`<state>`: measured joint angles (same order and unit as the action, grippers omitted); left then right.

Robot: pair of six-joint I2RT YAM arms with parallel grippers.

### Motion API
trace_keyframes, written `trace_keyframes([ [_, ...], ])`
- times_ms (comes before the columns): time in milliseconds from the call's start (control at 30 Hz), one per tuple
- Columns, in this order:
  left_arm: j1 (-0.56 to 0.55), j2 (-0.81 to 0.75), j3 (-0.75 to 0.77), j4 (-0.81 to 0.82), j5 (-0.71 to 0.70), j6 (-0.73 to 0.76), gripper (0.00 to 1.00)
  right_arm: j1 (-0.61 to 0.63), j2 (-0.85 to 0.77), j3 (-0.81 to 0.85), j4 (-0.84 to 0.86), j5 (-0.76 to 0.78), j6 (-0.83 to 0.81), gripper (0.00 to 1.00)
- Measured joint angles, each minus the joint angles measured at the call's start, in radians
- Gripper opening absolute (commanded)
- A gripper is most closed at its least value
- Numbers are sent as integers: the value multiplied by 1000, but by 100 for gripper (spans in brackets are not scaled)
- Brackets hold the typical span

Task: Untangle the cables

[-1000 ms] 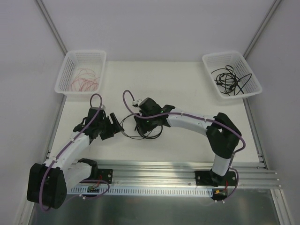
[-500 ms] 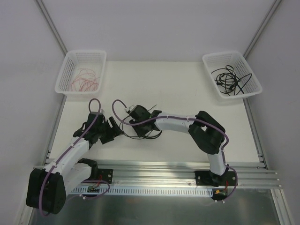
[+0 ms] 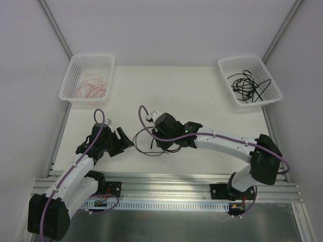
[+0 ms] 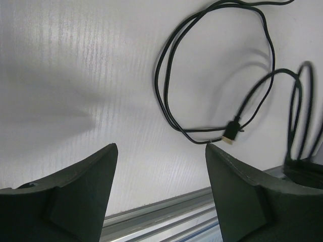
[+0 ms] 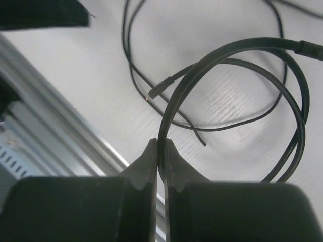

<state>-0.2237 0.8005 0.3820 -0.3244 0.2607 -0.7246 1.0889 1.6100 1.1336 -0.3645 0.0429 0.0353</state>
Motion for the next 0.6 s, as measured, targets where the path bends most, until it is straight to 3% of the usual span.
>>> trace_keyframes([
  [267,0,0,28,-37,21,6,75,-64,-239,141,-113,24,-61,1],
  [600,0,114,262,-104,43,168,95,-468,-342,272,-243,69,-158,1],
])
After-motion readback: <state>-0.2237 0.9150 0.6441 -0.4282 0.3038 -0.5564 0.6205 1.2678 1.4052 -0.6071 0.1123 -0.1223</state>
